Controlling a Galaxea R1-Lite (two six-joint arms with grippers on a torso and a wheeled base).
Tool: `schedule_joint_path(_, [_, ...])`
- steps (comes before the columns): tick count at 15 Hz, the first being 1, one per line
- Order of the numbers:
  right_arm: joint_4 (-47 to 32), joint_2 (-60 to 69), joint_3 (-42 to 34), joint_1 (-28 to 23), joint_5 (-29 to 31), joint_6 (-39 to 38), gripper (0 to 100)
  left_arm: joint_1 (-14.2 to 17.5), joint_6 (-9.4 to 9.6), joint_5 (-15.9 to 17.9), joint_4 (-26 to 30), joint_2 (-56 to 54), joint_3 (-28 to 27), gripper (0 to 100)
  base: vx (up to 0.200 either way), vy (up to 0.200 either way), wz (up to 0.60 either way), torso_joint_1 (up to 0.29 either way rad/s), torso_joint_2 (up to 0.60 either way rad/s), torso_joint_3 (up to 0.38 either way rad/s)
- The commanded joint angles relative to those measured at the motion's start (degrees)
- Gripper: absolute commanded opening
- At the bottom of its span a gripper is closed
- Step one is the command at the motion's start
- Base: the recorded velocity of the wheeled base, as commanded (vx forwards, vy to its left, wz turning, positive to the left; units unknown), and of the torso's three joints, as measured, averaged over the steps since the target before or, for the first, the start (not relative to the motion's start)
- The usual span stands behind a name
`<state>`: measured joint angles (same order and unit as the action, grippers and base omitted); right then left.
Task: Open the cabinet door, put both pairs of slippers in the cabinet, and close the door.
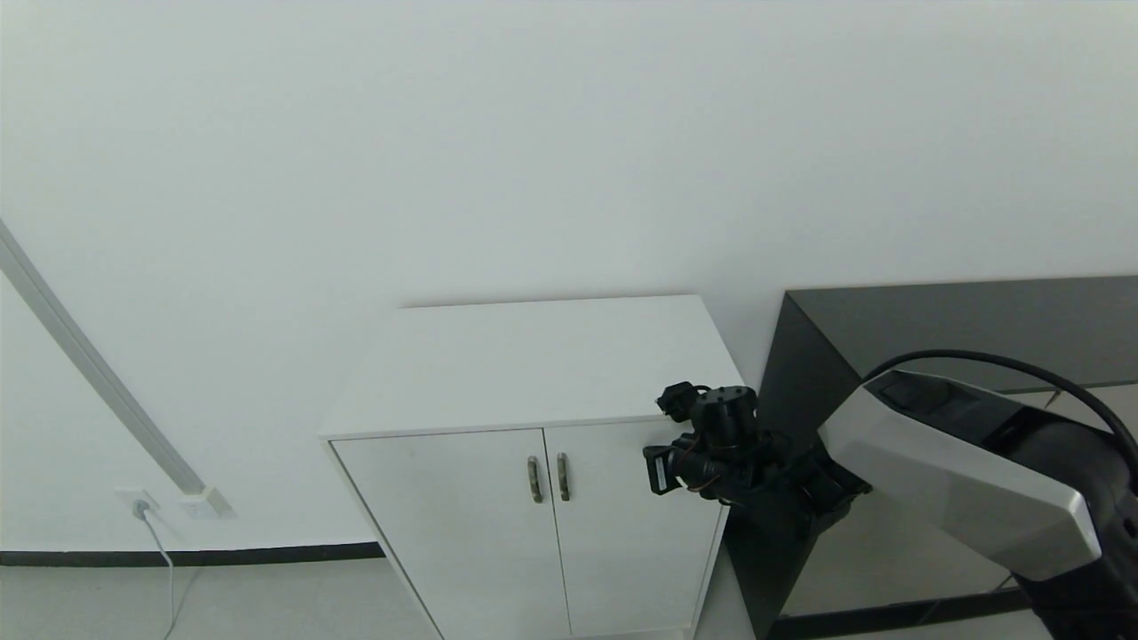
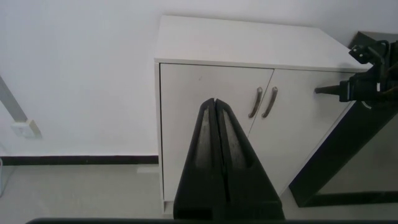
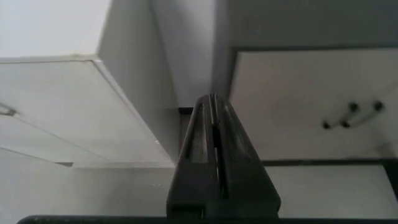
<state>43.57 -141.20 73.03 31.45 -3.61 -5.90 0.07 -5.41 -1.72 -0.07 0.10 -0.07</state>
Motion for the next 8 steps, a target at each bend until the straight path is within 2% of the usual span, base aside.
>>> schedule_joint_path(1, [0.38,0.67,-1.05,0.28,0.00,0.01,0,0.01,-0.04,-0.04,-0.01,0.08,-0.01,0,0.000,0.000,0.00,0.000,0.00,0.000])
schedule_joint_path(4, [0.90,3.48,-4.83,1.07,0.00,0.01,0,0.01,-0.04,-0.04,-0.01,0.08,-0.01,0,0.000,0.000,0.00,0.000,0.00,0.000])
schedule_joint_path(8, [9.34,14.47,-20.48,1.77,0.09,1.33,0,0.01,0.05,-0.04,-0.01,0.08,-0.01,0,0.000,0.000,0.00,0.000,0.00,0.000])
